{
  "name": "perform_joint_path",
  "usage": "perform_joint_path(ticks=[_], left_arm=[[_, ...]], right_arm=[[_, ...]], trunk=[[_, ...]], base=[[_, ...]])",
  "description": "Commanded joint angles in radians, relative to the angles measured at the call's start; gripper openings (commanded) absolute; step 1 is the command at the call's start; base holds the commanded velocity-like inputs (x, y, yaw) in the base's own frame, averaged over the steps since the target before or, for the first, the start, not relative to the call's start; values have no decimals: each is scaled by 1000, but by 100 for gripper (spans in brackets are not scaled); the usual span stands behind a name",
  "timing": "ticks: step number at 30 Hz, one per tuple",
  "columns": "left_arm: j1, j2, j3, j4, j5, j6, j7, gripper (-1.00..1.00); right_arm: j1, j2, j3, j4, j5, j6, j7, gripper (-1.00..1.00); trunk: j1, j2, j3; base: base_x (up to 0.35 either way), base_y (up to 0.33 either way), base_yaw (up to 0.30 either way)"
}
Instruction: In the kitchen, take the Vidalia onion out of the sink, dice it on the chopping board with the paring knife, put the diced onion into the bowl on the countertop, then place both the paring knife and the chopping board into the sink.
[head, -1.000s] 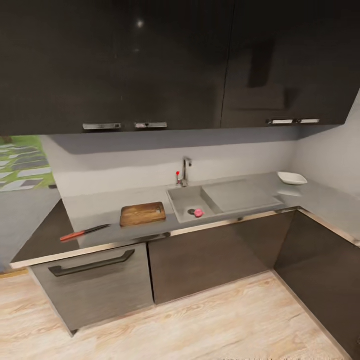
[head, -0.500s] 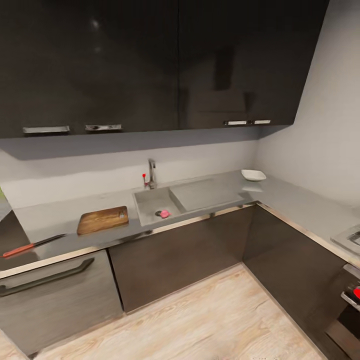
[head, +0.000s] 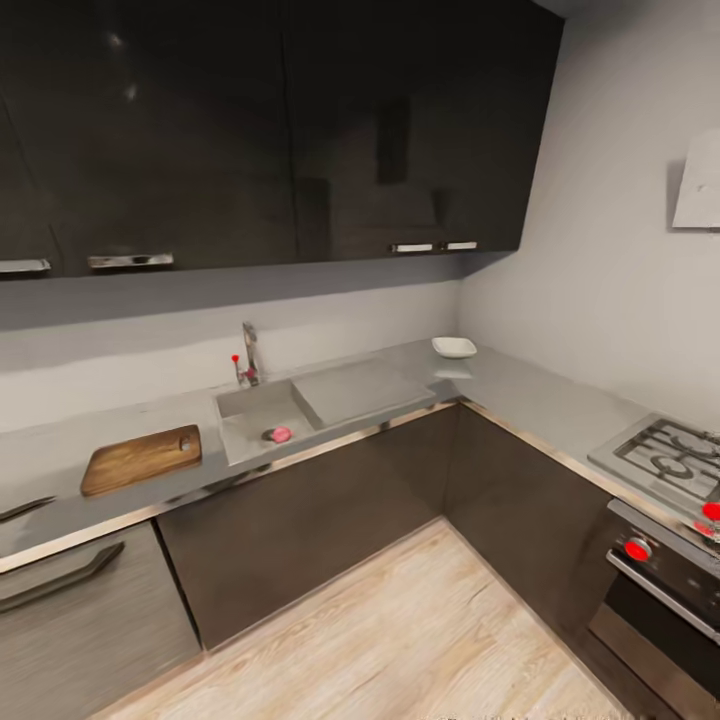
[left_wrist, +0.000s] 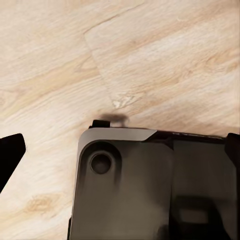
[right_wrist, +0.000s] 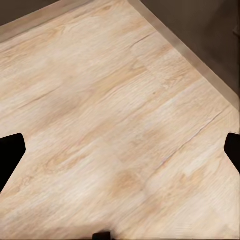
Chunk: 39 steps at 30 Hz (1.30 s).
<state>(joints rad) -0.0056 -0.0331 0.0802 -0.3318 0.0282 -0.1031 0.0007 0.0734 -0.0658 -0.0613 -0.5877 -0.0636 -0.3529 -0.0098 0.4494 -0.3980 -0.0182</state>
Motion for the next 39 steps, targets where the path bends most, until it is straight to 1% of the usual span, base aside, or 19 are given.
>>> perform_joint_path(ticks=[1, 11, 15, 34, 39], left_arm=[[-1, -1, 4, 0, 3, -3, -1, 100], [-1, -1, 4, 6, 3, -3, -1, 100], [-1, -1, 4, 8, 3, -3, -1, 100], [-1, -1, 4, 10, 2, -3, -1, 100], [-1, -2, 2, 12, 2, -3, -1, 100]], right_arm=[[0, 0, 2, -1, -7, -1, -1, 100], [0, 0, 2, -1, -7, -1, -1, 100], [0, 0, 2, -1, -7, -1, -1, 100], [0, 0, 2, -1, -7, -1, 0, 100], [0, 0, 2, -1, -7, 0, 0, 100]], trunk=[[1, -2, -2], [1, -2, -1], [1, -2, -1], [1, -2, -1], [1, -2, -1]], base=[[0, 268, -270], [5, 292, -276], [85, 176, -277], [24, 12, -277], [0, 0, -128]])
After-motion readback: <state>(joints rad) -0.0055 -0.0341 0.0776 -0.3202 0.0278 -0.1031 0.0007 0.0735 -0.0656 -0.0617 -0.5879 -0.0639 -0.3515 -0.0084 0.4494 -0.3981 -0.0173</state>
